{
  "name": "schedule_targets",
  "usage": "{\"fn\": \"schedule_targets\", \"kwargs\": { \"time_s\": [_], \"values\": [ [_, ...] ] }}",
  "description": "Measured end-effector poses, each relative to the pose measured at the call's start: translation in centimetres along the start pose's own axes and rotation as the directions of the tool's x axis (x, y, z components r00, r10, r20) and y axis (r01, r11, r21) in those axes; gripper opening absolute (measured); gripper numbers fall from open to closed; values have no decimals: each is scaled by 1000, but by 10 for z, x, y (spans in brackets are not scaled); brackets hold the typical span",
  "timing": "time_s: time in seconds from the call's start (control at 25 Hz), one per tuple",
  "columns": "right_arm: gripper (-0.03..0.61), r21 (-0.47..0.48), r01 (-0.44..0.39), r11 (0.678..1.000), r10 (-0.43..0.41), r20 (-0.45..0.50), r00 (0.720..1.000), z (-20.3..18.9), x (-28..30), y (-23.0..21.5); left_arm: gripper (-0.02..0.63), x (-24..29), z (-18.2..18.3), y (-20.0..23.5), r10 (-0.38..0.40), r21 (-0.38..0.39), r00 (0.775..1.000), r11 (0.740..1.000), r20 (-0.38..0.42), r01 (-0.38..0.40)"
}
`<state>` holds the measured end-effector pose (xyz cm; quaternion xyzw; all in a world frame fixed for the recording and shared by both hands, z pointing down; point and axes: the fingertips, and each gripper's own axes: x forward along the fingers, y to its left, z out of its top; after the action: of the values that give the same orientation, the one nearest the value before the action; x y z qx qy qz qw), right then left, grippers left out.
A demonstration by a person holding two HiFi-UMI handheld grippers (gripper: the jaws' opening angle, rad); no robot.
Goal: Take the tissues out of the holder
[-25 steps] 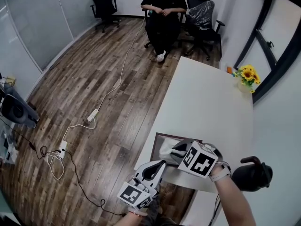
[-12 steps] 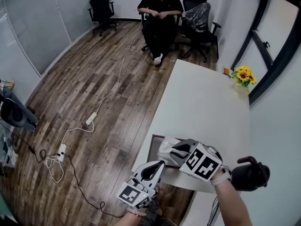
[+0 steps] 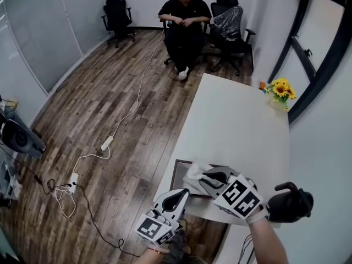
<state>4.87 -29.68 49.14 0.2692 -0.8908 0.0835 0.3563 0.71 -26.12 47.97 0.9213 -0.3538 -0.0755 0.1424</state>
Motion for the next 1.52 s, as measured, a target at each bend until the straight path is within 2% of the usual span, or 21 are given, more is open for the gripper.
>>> {"fn": "schedule_targets", "kwargs": {
  "time_s": [0.2,0.56,0.8,1.12,1.52],
  "values": [
    [64,65,71,995,-77,96,992,6,-15,-4,8,2,4,-3,-10,10,1000,1000,-2,10],
    [64,191,182,965,-226,242,944,16,-43,-5,8,2,15,-4,-30,20,1000,999,1,30],
    [64,257,208,944,-276,270,922,9,-54,-9,8,9,19,-8,-49,29,999,998,-4,49],
    [64,288,231,929,-322,324,890,20,-64,-11,8,12,28,-10,-57,35,998,998,8,56],
    [64,328,270,905,-390,391,833,28,-76,-4,8,11,38,-14,-72,50,997,996,25,71]
  ]
}}
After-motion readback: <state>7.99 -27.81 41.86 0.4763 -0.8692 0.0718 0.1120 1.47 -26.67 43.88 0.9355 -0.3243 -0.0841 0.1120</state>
